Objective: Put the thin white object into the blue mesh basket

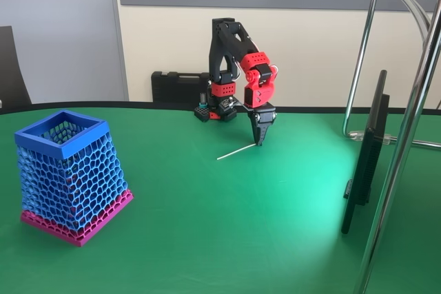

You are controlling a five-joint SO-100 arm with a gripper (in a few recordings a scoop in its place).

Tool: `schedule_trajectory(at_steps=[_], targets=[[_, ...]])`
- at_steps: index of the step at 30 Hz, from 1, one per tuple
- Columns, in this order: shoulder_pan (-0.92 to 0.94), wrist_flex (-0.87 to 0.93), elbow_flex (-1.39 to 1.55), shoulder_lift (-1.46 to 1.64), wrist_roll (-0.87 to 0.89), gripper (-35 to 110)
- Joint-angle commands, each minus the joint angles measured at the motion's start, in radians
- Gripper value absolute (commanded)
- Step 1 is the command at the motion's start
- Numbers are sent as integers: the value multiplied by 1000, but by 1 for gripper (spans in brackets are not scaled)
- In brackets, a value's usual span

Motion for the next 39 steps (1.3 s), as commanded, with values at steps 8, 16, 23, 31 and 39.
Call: schedule_trajectory(at_steps=[8,16,23,31,39], targets=[[74,87,-94,64,-37,7],[120,141,-181,104,-74,7],[206,166,-278,150,-172,6],[311,166,-403,192,-311,7],[436,166,-572,219,-420,6]])
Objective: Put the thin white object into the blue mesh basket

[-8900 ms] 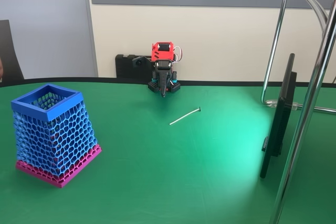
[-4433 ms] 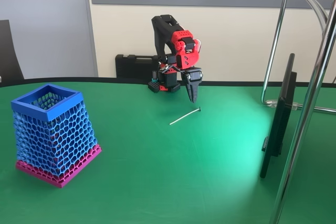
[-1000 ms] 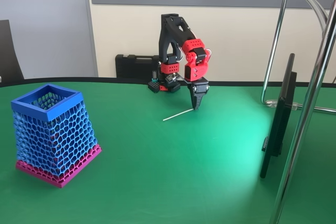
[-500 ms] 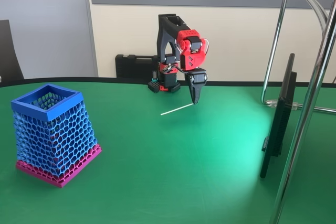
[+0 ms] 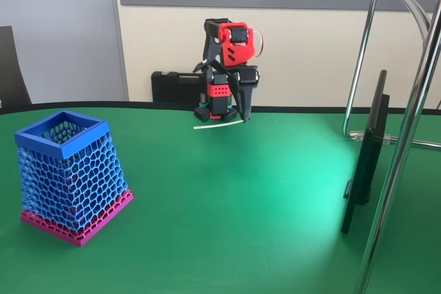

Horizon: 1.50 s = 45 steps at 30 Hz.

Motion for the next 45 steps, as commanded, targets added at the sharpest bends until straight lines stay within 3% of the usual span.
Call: schedule_trajectory(at_steps=[1,19,37,45], targets=[[44,2,-89,48,-38,6],[420,-98,-380,25,-244,5],[594,-476,-512,-155,153,5],[643,-400,-727,-337,371,8]])
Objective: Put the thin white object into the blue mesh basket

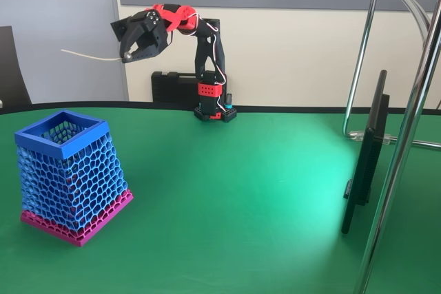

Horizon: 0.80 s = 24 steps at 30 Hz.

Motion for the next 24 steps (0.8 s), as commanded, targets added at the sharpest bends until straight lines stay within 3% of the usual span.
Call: schedule_trajectory(at_steps=[1,10,16,24], targets=[[11,37,-120,-46,75,7],[-9,256,-420,-247,212,8],[-12,308,-555,-331,334,10],[23,87,-520,-387,362,10]])
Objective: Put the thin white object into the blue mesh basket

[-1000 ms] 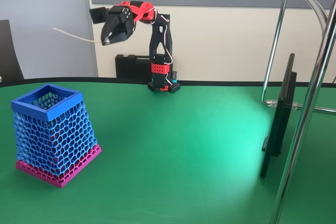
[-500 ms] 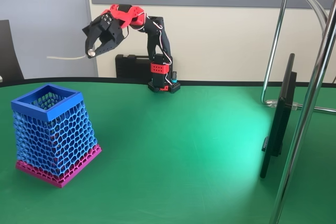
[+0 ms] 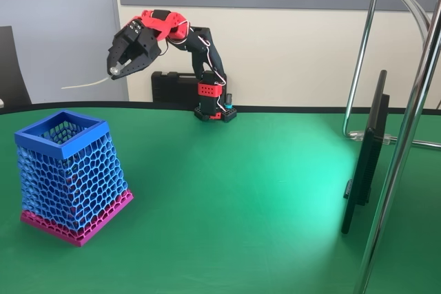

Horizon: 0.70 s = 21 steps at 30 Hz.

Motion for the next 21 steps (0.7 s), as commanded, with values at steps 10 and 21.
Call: schedule_trajectory(at_steps=[10,21], targets=[[52,-232,-32,-101,153,11],[0,-198,-60,-127,334,11]])
